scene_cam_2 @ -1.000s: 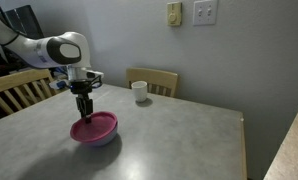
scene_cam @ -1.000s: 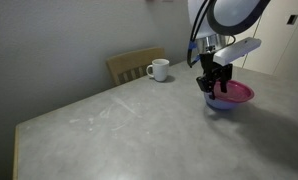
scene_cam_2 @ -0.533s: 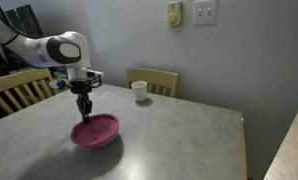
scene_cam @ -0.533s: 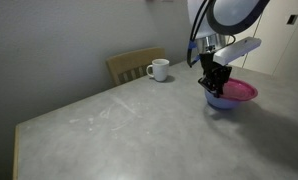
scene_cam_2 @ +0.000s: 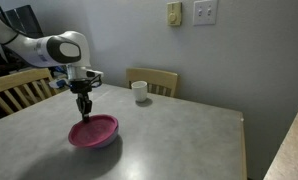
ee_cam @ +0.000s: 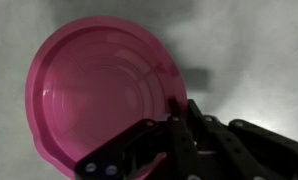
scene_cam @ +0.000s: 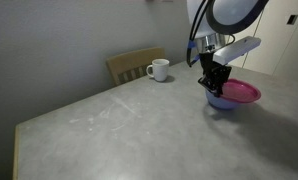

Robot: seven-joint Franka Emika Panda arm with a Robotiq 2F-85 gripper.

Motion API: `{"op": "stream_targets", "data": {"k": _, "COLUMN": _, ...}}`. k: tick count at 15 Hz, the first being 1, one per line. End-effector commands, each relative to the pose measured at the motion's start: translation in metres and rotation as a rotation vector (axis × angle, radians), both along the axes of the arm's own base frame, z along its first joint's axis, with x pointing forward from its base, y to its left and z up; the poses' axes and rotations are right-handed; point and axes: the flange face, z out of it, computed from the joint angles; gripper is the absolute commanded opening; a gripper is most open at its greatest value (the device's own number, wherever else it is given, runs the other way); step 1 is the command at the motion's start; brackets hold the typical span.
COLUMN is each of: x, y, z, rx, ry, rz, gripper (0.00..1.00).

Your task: Remove the pink plate from the blue bowl

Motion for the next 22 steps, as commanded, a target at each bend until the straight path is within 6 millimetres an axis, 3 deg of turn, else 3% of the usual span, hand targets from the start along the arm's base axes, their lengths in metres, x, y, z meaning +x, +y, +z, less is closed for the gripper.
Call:
{"op": "stream_targets", "data": {"k": 1, "x": -0.001, "y": 0.006, "z": 0.010, "rx": -0.040, "ry": 0.028, "rz": 0.020, "gripper": 0.03}}
{"op": "stream_targets", "data": {"k": 6, "x": -0.002, "y": 0.030, "z": 0.040, "rx": -0.148, "ry": 0.063, "rz": 0.063, "gripper": 0.03}}
{"op": "stream_targets", "data": {"k": 12, "x": 0.016, "y": 0.066, "z": 0.077, "rx": -0.235, "ry": 0.042, "rz": 0.171, "gripper": 0.03}}
{"op": "stream_targets", "data": {"k": 18, "x": 0.047, "y": 0.132, "z": 0.098, "rx": -0.142, "ry": -0.096, "rz": 0.348, "gripper": 0.03}}
{"op": "stream_targets", "data": {"k": 22, "x": 0.060, "y": 0.172, "z": 0.095, "rx": -0.011, "ry": -0.159, "rz": 0.479, "gripper": 0.03}}
